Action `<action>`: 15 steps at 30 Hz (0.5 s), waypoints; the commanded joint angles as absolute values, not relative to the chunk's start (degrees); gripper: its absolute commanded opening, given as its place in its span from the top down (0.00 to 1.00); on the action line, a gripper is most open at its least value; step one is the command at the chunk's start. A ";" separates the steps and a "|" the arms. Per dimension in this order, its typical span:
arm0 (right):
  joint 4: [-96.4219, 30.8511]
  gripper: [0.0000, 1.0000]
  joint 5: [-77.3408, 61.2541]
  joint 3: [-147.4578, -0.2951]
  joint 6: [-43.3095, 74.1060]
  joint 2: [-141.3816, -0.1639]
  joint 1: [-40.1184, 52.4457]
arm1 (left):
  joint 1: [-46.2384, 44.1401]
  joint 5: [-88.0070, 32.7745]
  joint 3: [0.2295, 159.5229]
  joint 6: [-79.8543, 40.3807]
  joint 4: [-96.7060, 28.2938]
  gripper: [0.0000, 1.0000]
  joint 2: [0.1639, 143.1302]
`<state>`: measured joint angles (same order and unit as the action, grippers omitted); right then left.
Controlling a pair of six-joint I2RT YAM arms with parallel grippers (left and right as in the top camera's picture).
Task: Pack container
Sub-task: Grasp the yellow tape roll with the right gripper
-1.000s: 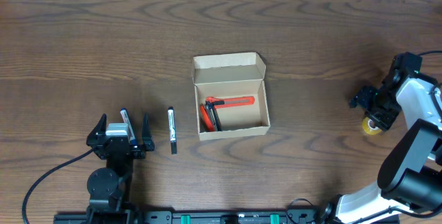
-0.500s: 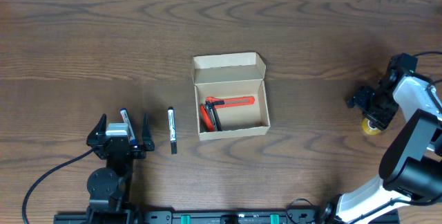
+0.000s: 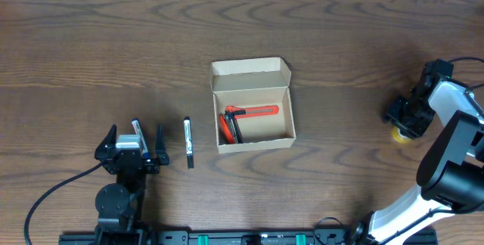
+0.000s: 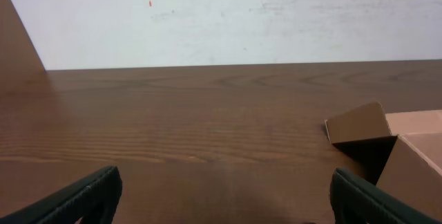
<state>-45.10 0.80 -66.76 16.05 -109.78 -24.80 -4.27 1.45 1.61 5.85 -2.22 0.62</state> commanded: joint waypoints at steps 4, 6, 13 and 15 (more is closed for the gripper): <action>-45.45 0.99 -0.91 -65.34 13.06 -114.10 -24.97 | -4.10 1.43 0.27 5.56 -4.23 0.05 0.27; -45.87 0.99 -2.46 -65.34 11.16 -114.10 -24.88 | -4.10 1.43 0.27 5.56 -4.25 0.05 0.27; -46.50 0.99 -8.67 -65.63 4.89 -111.55 -21.80 | -4.10 1.43 0.27 5.56 -4.23 0.05 0.27; -46.52 0.99 -9.54 -65.91 2.59 -107.87 -19.35 | -4.10 1.43 0.27 5.56 -4.23 0.05 0.27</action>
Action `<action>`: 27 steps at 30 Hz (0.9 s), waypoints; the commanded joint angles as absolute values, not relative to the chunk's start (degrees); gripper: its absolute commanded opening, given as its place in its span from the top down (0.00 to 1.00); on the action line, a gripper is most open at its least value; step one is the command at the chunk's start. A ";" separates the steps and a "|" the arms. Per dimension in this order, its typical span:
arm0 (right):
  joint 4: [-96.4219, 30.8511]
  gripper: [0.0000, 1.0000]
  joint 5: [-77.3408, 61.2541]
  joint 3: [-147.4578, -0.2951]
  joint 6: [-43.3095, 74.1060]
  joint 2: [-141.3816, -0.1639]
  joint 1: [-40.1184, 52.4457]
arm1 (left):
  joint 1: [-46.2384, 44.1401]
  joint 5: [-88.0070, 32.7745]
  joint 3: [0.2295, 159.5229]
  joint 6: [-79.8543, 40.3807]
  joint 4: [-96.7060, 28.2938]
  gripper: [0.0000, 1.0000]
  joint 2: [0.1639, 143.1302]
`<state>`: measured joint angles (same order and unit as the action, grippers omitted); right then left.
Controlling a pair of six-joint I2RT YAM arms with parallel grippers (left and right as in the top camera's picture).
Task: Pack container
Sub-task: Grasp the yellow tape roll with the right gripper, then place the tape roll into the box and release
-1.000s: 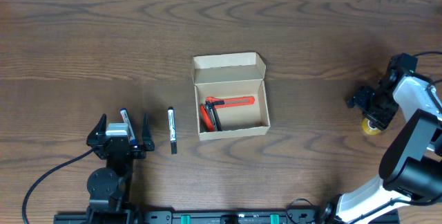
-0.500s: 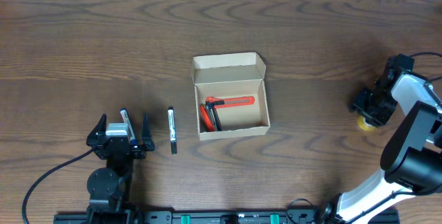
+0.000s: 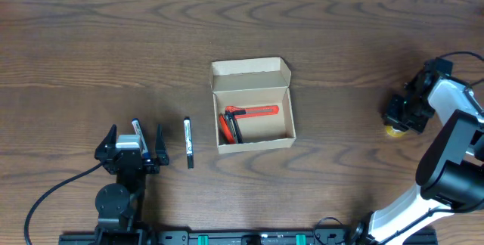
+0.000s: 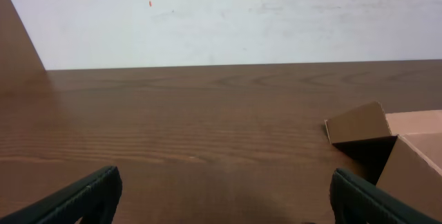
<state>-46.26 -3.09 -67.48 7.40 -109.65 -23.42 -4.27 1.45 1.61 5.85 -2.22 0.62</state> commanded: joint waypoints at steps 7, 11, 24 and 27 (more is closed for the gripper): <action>-46.98 0.99 -16.43 -68.31 -7.29 -93.76 -9.08 | -4.10 1.41 0.27 5.54 -4.25 0.05 0.27; -49.01 0.99 -22.02 -70.87 -19.70 -86.02 0.43 | -4.10 1.39 0.27 5.54 -4.25 0.05 0.27; -63.46 0.99 -18.13 -74.46 -54.41 -83.07 31.46 | -4.10 1.41 0.27 5.54 -4.25 0.05 0.27; -62.81 0.99 -15.68 -74.46 -56.86 -85.52 33.58 | -4.10 1.41 0.27 5.56 -4.25 0.05 0.27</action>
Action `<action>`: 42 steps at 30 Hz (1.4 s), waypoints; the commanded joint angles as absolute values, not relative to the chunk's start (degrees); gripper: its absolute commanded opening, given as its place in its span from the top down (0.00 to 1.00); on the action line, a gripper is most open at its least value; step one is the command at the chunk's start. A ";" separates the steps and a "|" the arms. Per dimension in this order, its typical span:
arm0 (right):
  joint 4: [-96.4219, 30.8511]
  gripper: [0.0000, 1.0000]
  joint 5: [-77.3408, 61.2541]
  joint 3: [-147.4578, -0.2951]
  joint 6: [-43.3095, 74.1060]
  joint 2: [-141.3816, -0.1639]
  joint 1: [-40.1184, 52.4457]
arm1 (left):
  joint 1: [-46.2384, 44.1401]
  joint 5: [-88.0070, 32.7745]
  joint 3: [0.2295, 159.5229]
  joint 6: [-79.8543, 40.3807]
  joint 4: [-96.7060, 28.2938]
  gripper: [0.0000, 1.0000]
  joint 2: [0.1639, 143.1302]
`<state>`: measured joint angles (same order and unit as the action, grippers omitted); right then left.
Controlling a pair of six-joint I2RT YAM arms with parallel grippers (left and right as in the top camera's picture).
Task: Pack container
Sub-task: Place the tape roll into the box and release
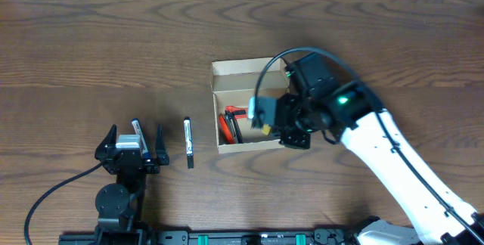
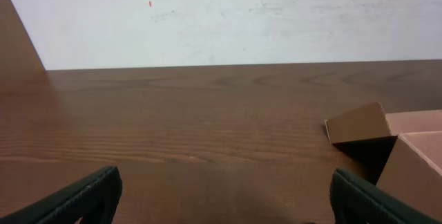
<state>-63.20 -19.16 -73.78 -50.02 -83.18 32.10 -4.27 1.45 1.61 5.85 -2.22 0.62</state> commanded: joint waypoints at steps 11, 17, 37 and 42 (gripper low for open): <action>-53.45 0.99 -7.49 -74.48 -61.04 -94.52 33.89 | -4.10 1.39 0.27 5.54 -4.25 0.05 0.27; -48.99 0.99 -7.99 -74.48 -61.80 -99.44 33.23 | -4.10 1.41 0.27 5.54 -4.25 0.05 0.27; -49.28 0.60 -10.57 -74.48 -59.79 -108.16 33.19 | -4.10 1.41 0.27 5.56 -4.25 0.05 0.27; -50.26 0.60 -11.75 -75.44 -58.13 -106.59 33.19 | -4.10 1.45 0.27 5.58 -4.19 0.05 0.27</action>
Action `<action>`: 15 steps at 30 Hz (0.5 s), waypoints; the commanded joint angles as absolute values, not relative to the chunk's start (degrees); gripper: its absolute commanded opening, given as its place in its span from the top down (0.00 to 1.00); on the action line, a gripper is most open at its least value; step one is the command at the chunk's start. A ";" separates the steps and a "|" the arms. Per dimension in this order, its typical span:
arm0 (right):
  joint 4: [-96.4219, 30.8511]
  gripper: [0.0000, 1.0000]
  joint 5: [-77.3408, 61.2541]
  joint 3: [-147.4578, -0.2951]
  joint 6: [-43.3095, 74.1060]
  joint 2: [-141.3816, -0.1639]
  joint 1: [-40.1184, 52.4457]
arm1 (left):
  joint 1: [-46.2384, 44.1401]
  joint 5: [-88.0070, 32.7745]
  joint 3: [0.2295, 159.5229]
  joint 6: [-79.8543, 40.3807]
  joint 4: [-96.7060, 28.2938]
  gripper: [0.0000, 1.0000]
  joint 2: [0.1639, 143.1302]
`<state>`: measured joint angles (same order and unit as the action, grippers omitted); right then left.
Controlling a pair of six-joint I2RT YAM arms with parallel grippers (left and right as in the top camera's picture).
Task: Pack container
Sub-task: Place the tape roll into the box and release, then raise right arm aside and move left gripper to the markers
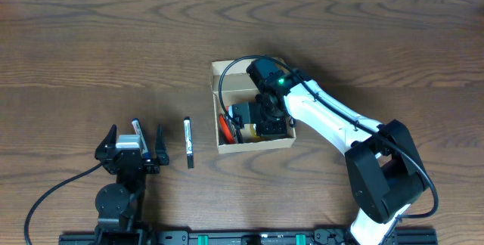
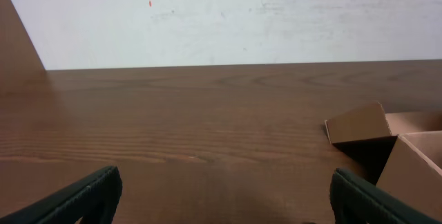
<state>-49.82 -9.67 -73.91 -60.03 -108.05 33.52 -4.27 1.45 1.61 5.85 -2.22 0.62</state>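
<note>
The open cardboard box (image 1: 252, 68) stands mid-table with an orange tool (image 1: 225, 128) lying in its left part. My right gripper (image 1: 255, 122) reaches down inside the box, and a bit of the yellow object (image 1: 257, 131) shows at its fingertips, still gripped as far as the overhead view tells. My left gripper (image 1: 136, 134) rests near the front left, open; in the left wrist view (image 2: 224, 207) its fingers (image 2: 90, 195) stand wide apart with bare table between them. The box's flap (image 2: 356, 123) appears at the right of that view.
A black-and-white marker (image 1: 188, 141) lies on the table between the left gripper and the box. A white, blue-tipped stick (image 1: 135, 126) shows at the left gripper from above. The right arm (image 1: 333, 120) stretches across the table's right half.
My right gripper, then hovering over the box's right side with the yellow object, now sits lower, inside the box. The left gripper and the marker have not moved.
First my right gripper was at the far right of the table over a yellow object, and stayed there half a second later. Then it held that object over the box. Now it is down inside the box. The left arm stayed still and open throughout.
</note>
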 commanded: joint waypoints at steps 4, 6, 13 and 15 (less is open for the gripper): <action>-50.74 0.60 -15.20 -77.38 -55.13 -101.95 32.80 | -4.10 0.23 0.38 1.50 -3.55 0.05 0.27; -50.74 0.59 -16.67 -78.50 -52.38 -99.11 32.16 | -4.10 -1.50 1.26 -3.18 -4.25 0.05 0.27; -49.45 0.32 -15.64 -81.32 -28.99 -87.20 25.36 | -4.10 -4.91 15.14 -11.64 -20.25 0.05 5.69; -48.99 0.22 -15.22 -81.45 -21.65 -84.29 21.28 | -4.10 -4.51 20.51 -11.64 -23.68 0.05 11.86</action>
